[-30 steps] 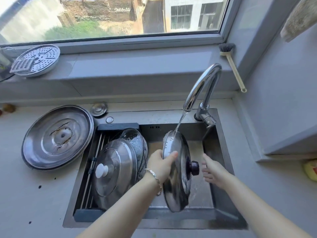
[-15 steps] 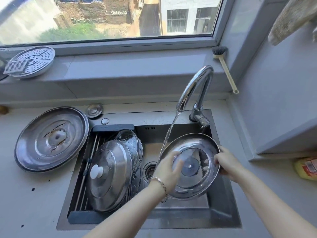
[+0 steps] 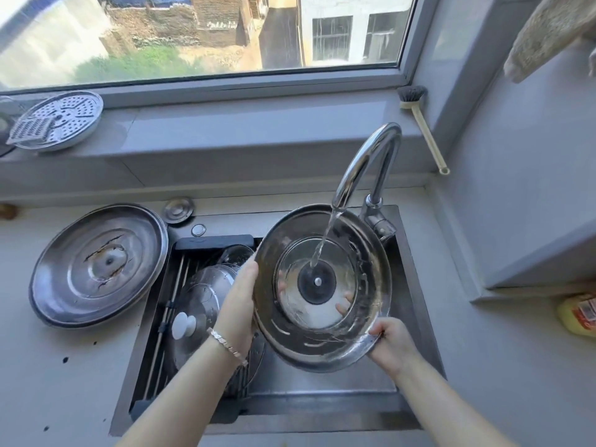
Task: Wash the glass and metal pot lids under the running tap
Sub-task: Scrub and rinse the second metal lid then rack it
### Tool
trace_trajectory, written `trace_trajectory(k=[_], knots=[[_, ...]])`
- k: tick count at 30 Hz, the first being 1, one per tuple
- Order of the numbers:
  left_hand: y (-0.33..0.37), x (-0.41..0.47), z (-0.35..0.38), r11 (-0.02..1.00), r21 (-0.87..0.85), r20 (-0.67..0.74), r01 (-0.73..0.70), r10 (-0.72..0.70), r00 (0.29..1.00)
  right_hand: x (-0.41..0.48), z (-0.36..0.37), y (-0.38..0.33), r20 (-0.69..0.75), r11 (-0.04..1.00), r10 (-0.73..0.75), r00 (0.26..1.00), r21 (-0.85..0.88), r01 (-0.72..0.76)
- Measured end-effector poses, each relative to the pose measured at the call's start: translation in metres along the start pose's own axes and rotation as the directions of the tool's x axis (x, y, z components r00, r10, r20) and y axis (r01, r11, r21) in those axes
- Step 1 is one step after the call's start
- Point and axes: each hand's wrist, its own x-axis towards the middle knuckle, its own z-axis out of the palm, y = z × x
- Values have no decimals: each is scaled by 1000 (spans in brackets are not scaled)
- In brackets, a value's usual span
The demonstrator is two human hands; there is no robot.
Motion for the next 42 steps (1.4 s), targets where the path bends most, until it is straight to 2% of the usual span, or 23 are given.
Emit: trace_trajectory(k=[3,5,9,12,15,17,18,21,23,25,27,30,33,36,38,39,40,42], knots=[[2,5,-3,984,-171,-40,58,-66,997,-5,12,-21,29,996,-69,997,-50,71],[-3,9,-1,969,-232,-70,91,-110,992,-16,25,-44,26,976,-149,988,-159,151],[-18,13,21,901,-347,-83,262,-307,948,-40,49,-85,84,800,-344,935,-494,339],[-33,19,34,861,-350,-110,369,-429,897,-49,52,-102,131,682,-360,924,-638,357],[-41,22,35,899,-189,-163,396,-426,890,-44,35,-107,17,644,-346,938,-723,251],[-40,23,31,939,38,-365,341,-305,880,-37,20,-104,-123,621,-348,929,-773,131],[-37,23,28,944,140,-421,299,-217,881,-31,11,-100,-193,607,-343,919,-792,61],[-31,26,19,857,450,-419,250,-45,907,-11,-4,-87,-334,575,-355,873,-815,-78],[-29,27,14,822,525,-400,221,9,916,1,0,-84,-328,520,-410,851,-851,-78],[-25,26,11,813,541,-399,215,23,917,14,15,-85,-298,543,-434,850,-839,-17],[-21,24,10,824,525,-409,216,21,912,27,36,-89,-303,671,-431,850,-738,78],[-17,18,9,834,518,-395,192,34,918,46,58,-92,-395,831,-441,806,-519,201],[-14,12,10,832,531,-368,159,57,928,63,69,-84,-450,851,-444,775,-482,208],[-16,9,9,829,534,-346,164,37,937,70,83,-80,-406,819,-425,809,-553,153],[-18,8,9,830,527,-341,185,7,940,65,87,-79,-343,714,-400,850,-698,54],[-18,7,9,836,511,-337,200,-19,941,58,89,-77,-293,578,-389,874,-816,-16],[-19,7,9,852,472,-338,228,-64,939,46,93,-73,-217,391,-374,902,-919,-59],[-17,4,13,879,364,-327,307,-188,926,16,100,-54,-47,79,-247,968,-996,-28]])
